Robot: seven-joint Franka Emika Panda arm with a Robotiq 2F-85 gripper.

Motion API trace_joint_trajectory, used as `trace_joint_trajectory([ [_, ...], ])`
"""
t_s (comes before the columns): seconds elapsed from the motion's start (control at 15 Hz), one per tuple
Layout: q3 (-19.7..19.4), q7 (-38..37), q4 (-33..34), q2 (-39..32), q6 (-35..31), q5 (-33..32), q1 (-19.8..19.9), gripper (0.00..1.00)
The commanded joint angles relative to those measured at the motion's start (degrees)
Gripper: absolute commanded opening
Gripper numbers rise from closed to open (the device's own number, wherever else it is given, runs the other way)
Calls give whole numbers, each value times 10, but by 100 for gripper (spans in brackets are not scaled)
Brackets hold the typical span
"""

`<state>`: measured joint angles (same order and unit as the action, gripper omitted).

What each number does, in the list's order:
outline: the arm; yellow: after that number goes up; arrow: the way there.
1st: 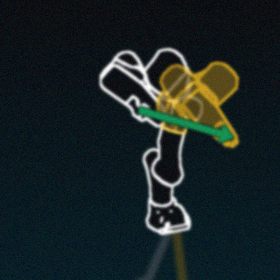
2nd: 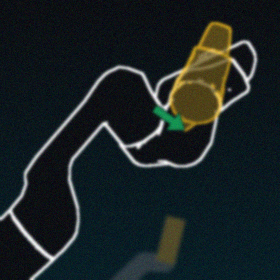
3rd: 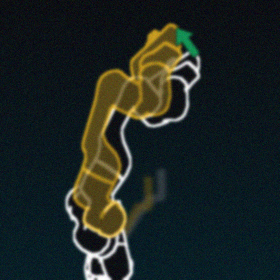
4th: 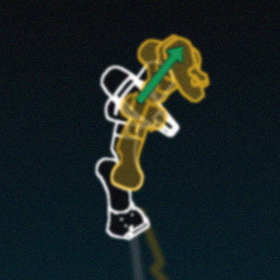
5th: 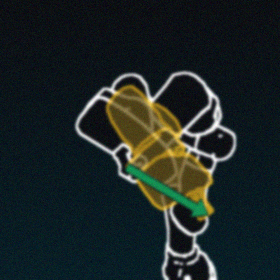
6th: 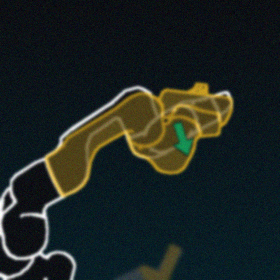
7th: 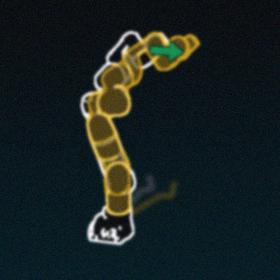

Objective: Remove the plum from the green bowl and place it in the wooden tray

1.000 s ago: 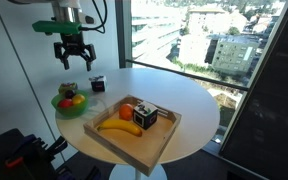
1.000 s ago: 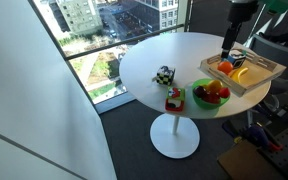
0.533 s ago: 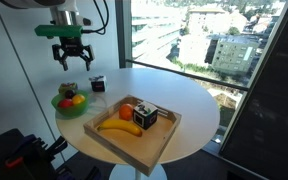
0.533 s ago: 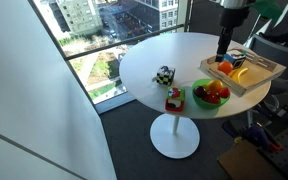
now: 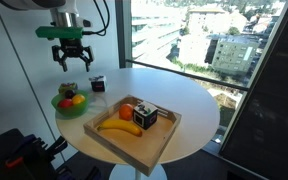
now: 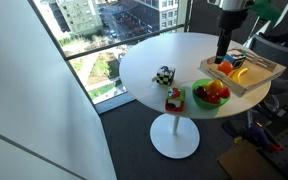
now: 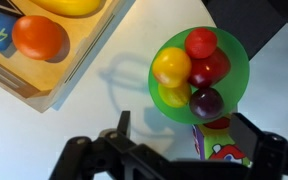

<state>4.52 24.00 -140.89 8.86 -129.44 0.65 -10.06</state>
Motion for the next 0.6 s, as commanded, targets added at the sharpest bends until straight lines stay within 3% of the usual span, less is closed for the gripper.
trace_joint_trajectory([
  [0.0,3,0,1,0,1,1,3,100],
  [0.53,6,8,12,-26,-2,-2,3,100],
])
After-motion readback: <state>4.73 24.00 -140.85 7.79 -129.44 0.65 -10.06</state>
